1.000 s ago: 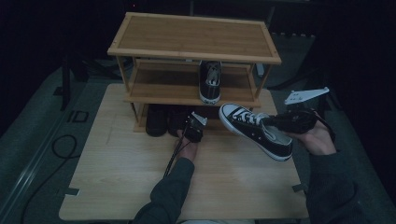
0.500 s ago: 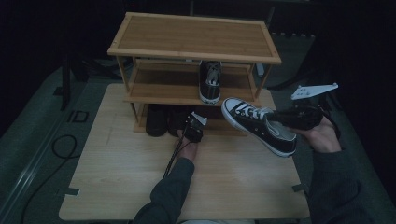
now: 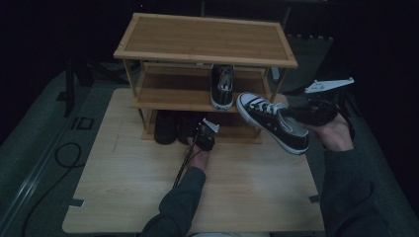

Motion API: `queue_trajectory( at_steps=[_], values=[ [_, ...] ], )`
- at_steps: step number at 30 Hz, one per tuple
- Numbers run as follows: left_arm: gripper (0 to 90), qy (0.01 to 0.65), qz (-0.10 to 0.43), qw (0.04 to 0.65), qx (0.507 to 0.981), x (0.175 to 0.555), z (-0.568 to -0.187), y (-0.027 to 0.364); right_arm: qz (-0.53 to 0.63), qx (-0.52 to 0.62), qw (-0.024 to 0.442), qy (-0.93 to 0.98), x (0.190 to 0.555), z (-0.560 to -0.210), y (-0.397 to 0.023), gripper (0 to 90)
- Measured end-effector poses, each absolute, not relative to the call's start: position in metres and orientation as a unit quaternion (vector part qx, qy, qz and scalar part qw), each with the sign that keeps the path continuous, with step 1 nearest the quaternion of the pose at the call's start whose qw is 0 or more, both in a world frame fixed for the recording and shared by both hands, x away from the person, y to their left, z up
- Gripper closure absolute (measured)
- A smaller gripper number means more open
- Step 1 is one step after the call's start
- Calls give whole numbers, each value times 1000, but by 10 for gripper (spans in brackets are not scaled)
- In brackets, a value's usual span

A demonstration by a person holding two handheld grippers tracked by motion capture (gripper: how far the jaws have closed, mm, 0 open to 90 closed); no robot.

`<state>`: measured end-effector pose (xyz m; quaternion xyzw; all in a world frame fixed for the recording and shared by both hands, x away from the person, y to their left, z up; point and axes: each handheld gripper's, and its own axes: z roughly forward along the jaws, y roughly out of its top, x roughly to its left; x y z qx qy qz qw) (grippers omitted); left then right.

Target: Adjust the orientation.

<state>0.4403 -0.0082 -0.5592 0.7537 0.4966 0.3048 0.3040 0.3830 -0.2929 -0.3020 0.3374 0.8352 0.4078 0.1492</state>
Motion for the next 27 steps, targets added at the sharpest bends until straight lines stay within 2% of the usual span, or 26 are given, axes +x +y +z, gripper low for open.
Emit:
queue_trajectory(
  at_steps=[11, 19, 27],
  values=[
    [900, 497, 306, 305, 753, 440, -559, -8, 404, 371, 169, 819, 406, -304, -280, 881],
    [900, 497, 304, 304, 754, 440, -559, -8, 390, 398, 202, 805, 421, -309, -264, 881],
    [900, 497, 304, 304, 754, 440, -559, -8, 400, 420, 209, 788, 436, -313, -253, 881]
  ],
)
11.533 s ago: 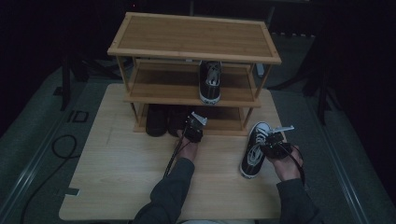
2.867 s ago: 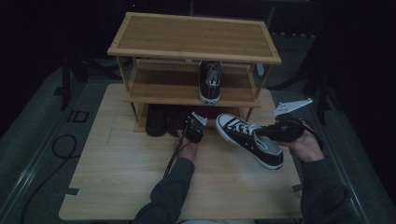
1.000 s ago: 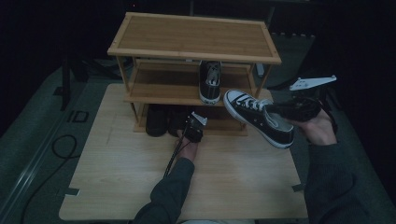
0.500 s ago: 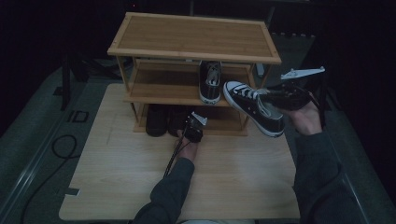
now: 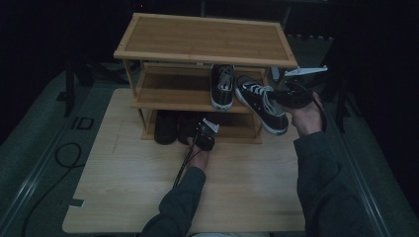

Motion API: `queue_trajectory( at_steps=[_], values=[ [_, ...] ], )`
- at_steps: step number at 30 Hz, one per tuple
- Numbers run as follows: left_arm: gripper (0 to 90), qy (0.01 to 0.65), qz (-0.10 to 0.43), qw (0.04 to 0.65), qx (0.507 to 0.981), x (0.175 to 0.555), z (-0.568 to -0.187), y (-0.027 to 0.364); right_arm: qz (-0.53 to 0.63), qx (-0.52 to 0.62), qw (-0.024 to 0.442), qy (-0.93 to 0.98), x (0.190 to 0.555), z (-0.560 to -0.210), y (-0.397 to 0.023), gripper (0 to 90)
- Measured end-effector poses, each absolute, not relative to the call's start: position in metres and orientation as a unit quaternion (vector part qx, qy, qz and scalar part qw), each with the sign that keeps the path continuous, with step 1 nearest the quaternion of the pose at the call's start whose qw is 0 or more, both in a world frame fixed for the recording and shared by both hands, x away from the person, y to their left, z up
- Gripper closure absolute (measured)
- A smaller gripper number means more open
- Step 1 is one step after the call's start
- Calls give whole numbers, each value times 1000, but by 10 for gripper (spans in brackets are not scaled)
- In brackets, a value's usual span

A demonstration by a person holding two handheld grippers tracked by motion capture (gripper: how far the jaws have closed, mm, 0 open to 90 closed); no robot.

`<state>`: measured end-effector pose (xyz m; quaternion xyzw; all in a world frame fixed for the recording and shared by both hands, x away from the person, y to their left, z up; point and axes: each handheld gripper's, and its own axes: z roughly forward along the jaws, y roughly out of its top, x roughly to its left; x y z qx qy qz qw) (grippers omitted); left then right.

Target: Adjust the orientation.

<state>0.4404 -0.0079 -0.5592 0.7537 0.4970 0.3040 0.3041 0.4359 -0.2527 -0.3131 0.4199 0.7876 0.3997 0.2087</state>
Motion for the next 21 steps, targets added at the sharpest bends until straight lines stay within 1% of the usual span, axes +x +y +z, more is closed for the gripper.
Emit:
queue_trajectory(
  at_steps=[6, 11, 14, 16, 18, 21],
  values=[
    [900, 496, 304, 303, 755, 440, -559, -8, 410, 437, 208, 773, 444, -318, -248, 881],
    [900, 496, 304, 301, 756, 440, -559, -8, 411, 448, 224, 762, 445, -320, -244, 880],
    [900, 499, 305, 308, 750, 441, -560, -8, 410, 452, 222, 760, 445, -323, -244, 872],
    [900, 499, 305, 307, 751, 440, -560, -8, 407, 448, 224, 764, 445, -323, -246, 850],
    [900, 498, 305, 307, 751, 440, -560, -9, 404, 447, 224, 766, 445, -323, -248, 799],
    [900, 499, 305, 307, 751, 440, -560, -9, 416, 443, 206, 767, 445, -321, -253, 732]
  ],
)
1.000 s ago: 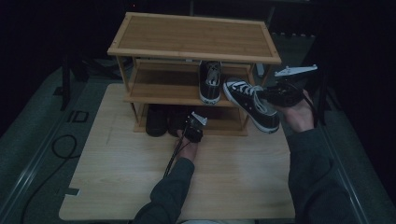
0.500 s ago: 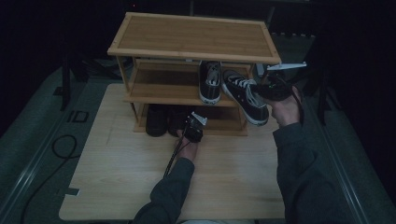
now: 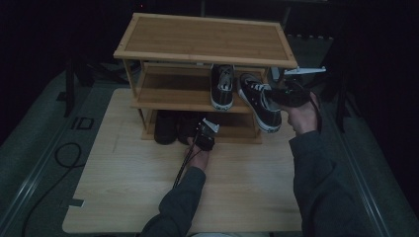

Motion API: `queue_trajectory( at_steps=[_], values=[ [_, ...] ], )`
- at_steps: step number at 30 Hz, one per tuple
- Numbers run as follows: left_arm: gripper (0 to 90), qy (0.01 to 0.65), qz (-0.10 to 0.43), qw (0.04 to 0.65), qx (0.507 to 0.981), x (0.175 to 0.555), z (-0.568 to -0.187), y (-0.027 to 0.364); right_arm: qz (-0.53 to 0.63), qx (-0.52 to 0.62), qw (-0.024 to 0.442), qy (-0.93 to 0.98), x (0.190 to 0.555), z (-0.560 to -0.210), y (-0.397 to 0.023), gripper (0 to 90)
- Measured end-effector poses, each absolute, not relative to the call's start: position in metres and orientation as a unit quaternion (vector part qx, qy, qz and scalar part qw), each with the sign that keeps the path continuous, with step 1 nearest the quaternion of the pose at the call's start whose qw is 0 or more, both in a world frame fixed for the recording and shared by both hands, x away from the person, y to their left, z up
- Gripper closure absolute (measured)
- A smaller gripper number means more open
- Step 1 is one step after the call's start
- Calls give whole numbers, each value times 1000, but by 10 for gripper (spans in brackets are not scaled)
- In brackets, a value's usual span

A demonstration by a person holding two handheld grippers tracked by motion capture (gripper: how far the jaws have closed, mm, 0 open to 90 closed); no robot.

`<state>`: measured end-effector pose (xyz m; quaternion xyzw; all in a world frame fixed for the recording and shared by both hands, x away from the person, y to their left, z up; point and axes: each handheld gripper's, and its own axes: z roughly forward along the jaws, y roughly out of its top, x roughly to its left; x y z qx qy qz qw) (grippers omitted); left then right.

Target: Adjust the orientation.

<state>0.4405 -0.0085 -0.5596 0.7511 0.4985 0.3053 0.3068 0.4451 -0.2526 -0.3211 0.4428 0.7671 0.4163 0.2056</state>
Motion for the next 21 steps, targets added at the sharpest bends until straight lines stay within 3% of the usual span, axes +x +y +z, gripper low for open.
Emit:
queue_trajectory(
  at_steps=[11, 21],
  values=[
    [900, 499, 305, 308, 750, 440, -560, -9, 432, 426, 210, 767, 427, -311, -269, 633],
    [900, 499, 305, 308, 750, 440, -560, -9, 431, 415, 217, 771, 400, -308, -292, 704]
  ],
)
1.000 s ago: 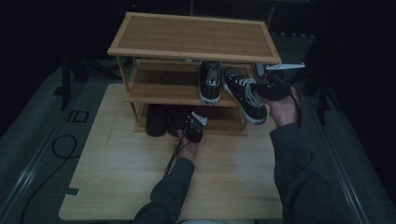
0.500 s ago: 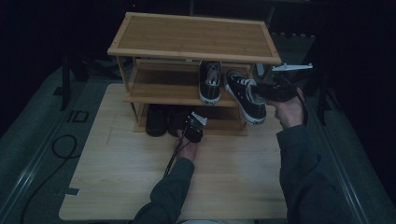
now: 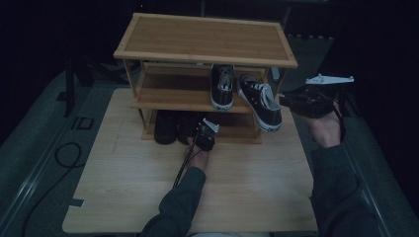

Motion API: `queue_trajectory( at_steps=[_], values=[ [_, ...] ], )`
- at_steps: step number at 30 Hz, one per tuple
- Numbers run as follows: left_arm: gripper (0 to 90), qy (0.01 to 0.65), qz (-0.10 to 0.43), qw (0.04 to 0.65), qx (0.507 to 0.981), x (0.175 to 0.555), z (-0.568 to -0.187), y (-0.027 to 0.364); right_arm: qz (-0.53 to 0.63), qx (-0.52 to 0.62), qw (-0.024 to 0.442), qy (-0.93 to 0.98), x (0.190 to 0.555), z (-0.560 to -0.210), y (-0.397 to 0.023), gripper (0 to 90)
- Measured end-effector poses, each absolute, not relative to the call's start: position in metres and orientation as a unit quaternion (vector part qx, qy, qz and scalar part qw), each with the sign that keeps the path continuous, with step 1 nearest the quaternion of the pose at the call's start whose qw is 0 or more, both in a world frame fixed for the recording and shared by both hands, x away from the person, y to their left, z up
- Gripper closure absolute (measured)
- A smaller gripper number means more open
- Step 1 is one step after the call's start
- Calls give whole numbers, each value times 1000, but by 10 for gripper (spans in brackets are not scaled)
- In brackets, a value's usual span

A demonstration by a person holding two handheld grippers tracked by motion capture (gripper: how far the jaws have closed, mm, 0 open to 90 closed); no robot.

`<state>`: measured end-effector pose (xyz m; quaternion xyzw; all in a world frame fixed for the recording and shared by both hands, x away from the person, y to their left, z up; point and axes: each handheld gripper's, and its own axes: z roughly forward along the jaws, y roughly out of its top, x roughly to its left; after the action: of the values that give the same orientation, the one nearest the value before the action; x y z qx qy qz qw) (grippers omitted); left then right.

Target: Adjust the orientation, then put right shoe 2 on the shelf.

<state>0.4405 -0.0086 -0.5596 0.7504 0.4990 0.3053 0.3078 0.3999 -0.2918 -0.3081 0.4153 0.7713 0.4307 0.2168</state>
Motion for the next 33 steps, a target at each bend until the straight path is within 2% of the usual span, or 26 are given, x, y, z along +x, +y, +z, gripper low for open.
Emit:
queue_trajectory(
  at_steps=[4, 13, 19, 33],
  values=[
    [900, 499, 305, 308, 750, 440, -560, -9, 417, 417, 216, 778, 393, -314, -300, 738],
    [900, 499, 305, 308, 750, 440, -560, -9, 406, 395, 210, 797, 368, -327, -303, 739],
    [900, 499, 306, 307, 750, 440, -560, -9, 406, 378, 204, 807, 351, -332, -302, 832],
    [900, 499, 306, 307, 750, 440, -560, -9, 395, 359, 191, 824, 344, -343, -293, 882]
  ],
)
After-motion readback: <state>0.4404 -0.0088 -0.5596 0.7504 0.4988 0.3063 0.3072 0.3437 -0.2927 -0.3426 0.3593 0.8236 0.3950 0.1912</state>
